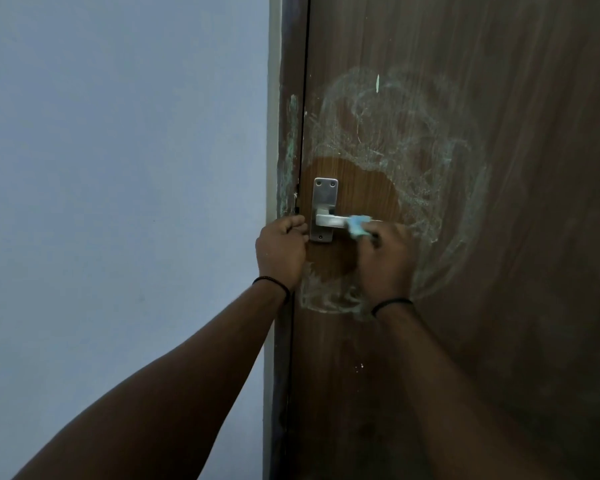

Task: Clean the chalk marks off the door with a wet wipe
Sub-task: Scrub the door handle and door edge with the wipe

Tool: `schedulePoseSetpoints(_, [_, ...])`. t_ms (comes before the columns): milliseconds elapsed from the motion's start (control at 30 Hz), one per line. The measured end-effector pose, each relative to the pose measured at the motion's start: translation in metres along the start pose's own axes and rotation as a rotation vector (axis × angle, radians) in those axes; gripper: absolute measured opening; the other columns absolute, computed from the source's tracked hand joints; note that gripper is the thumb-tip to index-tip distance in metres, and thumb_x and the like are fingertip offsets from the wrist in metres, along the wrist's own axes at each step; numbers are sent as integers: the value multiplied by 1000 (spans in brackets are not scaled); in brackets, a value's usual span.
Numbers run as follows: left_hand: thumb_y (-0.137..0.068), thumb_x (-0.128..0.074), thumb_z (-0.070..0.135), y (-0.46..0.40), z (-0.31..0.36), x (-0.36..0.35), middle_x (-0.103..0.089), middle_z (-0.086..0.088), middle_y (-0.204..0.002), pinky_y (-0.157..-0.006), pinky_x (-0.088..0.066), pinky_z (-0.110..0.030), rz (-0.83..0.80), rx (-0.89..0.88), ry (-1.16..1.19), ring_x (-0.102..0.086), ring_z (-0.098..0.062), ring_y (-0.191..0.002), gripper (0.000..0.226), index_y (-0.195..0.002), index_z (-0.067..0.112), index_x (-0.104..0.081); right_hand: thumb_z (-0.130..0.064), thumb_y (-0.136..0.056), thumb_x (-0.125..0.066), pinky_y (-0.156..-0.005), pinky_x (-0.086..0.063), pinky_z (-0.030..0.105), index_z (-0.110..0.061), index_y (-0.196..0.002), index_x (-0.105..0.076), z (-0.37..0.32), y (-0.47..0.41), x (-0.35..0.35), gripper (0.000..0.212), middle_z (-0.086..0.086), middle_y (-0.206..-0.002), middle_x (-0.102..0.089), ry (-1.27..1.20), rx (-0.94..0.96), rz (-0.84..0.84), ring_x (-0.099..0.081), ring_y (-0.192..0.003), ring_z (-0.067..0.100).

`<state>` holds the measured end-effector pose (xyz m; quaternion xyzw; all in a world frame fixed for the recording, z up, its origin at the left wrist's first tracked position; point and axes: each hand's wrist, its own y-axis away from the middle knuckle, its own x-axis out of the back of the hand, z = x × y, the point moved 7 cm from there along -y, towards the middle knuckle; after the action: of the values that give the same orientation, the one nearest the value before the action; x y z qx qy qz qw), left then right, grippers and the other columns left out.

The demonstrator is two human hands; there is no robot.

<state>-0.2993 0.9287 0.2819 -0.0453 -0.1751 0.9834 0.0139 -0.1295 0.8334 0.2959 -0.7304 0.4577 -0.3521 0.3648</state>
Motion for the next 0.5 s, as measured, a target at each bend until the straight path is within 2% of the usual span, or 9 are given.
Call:
schedulePoseSetpoints(67, [-92,-51,6,2,2,0,-72,-4,-108,-97,-54,-44,-10,-14,-23,-67,-21,-103,29,-115,12,-70,-6,-85,-62,-83,-50,38,-8,-96,-70,26,-1,28,14,6,-100,-65,-45,-181,117,-56,-93,16])
schedulePoseSetpoints(133, [-91,-53,6,3,0,-2,-71,-6,-112,-99,-52,-46,-14,-8,-29,-65,-24,-108,30,-115,12,-69,-9,-87,-62,-82,-51,36,-9,-100,-72,25,-9,41,17,4,-102,-64,-31,-208,172,-54,-93,11])
schedulePoseSetpoints(233, [-89,-55,8,4,-4,-4,-71,-8,-112,-99,-51,-47,-3,21,-29,-65,-26,-109,28,-113,12,-70,-9,-89,-60,-82,-45,26,-10,-102,-73,-20,-27,17,18,5,-101,-66,-1,37,-18,-58,-95,19])
schedulePoseSetpoints(333, [-86,-55,12,4,-6,-4,-72,-8,-110,-97,-52,-47,4,20,-43,-65,-28,-107,29,-110,12,-71,0,-84,-60,-72,-38,8,-10,-94,-76,-60,-45,-21,21,6,-93,-70,36,224,-166,-60,-83,16])
schedulePoseSetpoints(400, [-85,-52,11,3,-4,-1,-72,-7,-108,-96,-53,-47,11,8,-68,-66,-27,-105,30,-110,12,-71,2,-85,-58,-73,-46,15,-13,-96,-75,-66,-61,-50,25,6,-97,-72,72,179,-357,-63,-85,16])
schedulePoseSetpoints(500, [-86,-51,7,-2,-3,2,-72,-7,-107,-95,-53,-48,18,1,-84,-67,-28,-103,31,-109,11,-71,5,-83,-56,-76,-57,37,-12,-91,-75,-64,-72,-77,26,9,-95,-71,220,139,-525,-65,-85,21])
